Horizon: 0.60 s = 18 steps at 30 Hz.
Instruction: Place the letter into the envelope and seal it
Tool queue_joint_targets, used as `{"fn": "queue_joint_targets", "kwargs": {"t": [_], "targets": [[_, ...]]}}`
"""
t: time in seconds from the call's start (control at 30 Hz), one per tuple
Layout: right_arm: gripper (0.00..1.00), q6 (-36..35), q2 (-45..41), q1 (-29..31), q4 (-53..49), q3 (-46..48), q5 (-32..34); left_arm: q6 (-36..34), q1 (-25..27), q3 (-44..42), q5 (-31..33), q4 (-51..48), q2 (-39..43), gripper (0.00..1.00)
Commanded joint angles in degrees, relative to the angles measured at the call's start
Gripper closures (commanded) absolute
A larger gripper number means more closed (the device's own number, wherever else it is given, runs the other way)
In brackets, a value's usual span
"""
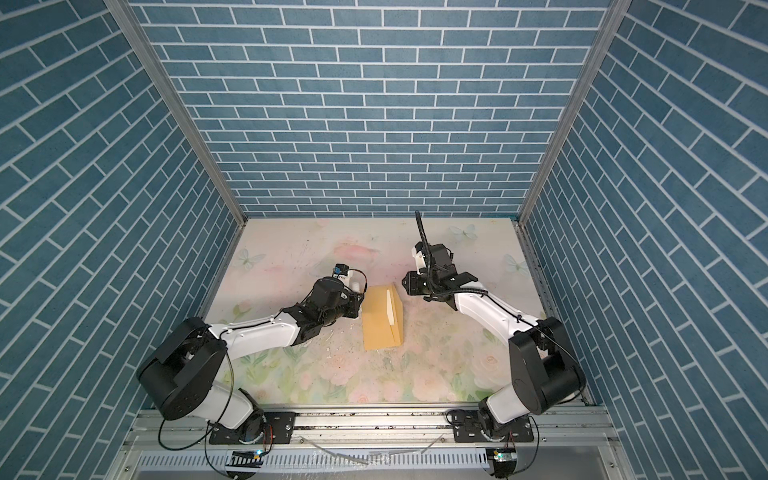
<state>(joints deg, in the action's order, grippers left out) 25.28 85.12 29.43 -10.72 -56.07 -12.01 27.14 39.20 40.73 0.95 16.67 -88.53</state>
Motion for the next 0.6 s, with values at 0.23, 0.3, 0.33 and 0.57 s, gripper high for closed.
{"fn": "queue_joint_targets", "kwargs": {"t": [0.23,0.3,0.33,0.57], "targets": [[0.95,8.21,3.09,-0.34,4.11,6.98,-0.93,-0.90,0.17,1.50,-0.60,3.60,-5.27,1.00],[0.98,9.52,4.56,-0.34,5.87,7.39,-3.08,-0.87,0.17,1.79,-0.74,3.89,-6.12,1.00],[0.99,10.18,5.07,-0.31,6.58,7.55,-4.02,-0.82,0.16,1.85,-0.77,3.95,-6.58,1.00],[1.00,14.85,9.53,0.00,13.39,8.22,-10.15,-0.27,0.15,2.60,-0.78,4.14,-9.46,1.00]]}}
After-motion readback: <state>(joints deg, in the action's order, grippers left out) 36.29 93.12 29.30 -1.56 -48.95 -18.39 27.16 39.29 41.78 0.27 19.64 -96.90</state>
